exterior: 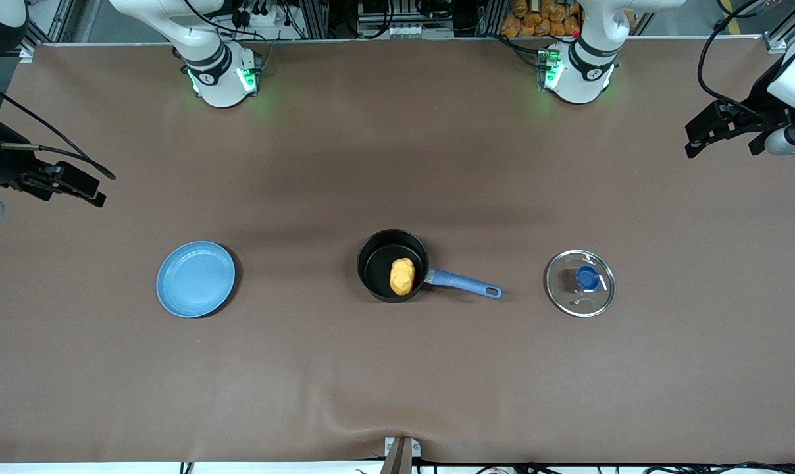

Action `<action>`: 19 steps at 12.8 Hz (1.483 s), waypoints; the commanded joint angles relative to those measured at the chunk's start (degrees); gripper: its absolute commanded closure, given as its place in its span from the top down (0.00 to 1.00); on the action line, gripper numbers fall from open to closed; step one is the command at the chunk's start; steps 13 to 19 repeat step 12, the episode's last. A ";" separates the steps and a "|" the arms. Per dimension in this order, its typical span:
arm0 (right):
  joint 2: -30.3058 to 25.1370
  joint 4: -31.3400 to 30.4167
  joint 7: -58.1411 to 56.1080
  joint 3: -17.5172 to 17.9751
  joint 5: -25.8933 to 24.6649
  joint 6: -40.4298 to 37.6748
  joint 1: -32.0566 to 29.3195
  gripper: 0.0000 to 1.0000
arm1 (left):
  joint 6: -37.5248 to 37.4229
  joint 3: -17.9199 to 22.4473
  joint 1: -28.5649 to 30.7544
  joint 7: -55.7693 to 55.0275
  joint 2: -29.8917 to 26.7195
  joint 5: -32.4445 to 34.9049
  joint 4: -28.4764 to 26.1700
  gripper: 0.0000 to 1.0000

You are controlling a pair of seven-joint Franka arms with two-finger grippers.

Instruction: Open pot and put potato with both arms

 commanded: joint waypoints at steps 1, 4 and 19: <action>-1.06 -0.71 -0.30 1.23 -1.04 -0.17 -1.32 1.00 | -1.43 -0.26 0.31 0.67 -0.08 0.73 1.06 1.00; -1.06 -0.71 -0.30 1.23 -1.04 -0.08 -1.32 1.00 | -1.43 -0.26 0.23 0.67 0.01 0.65 1.06 1.00; -0.88 -0.62 -0.30 1.23 -0.87 0.45 -1.32 1.00 | -1.43 -0.26 0.23 0.14 0.09 0.47 0.97 1.00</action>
